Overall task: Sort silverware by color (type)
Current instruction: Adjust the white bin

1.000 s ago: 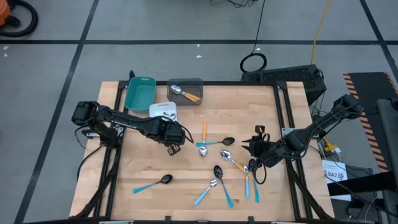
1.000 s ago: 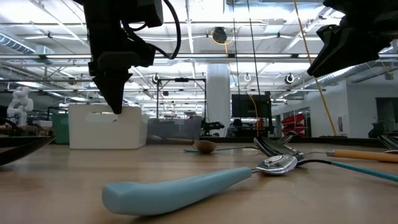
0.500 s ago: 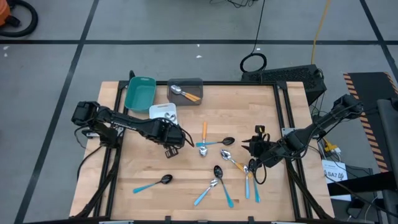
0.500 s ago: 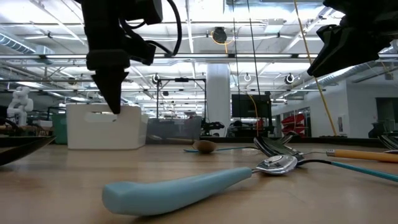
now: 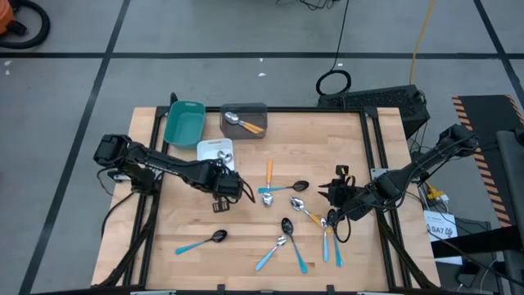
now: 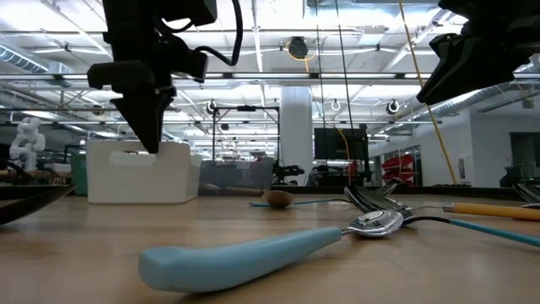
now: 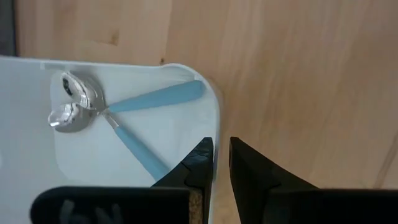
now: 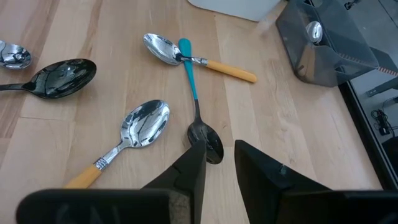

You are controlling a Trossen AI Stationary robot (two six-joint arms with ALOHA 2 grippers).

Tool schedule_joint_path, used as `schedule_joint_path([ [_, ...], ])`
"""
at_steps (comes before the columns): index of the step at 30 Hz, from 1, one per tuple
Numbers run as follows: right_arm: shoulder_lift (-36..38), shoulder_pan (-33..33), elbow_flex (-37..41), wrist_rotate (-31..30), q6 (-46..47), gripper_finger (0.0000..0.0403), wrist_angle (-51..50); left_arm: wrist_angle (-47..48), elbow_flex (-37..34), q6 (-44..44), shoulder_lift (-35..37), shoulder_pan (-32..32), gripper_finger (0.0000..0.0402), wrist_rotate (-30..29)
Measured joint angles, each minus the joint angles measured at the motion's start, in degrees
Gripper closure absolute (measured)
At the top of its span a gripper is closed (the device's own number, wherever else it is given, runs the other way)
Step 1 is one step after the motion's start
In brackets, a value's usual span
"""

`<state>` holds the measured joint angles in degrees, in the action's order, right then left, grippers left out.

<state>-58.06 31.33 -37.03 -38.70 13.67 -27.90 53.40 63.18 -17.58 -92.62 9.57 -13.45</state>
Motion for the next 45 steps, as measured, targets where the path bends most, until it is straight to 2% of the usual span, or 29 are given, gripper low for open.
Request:
schedule_joint_path([
  [10,0.0,0.0,0.0,0.0,0.0,0.0321,0.0,-0.1,0.0,8.3,0.0,0.7,0.035,0.0],
  [29,0.0,0.0,0.0,-0.1,0.0,0.0321,0.0,-0.8,0.0,13.1,0.0,1.1,0.035,0.0],
  [45,0.0,0.0,0.0,-0.2,0.0,0.0321,0.0,-1.0,0.0,21.1,0.0,1.1,0.035,1.5],
])
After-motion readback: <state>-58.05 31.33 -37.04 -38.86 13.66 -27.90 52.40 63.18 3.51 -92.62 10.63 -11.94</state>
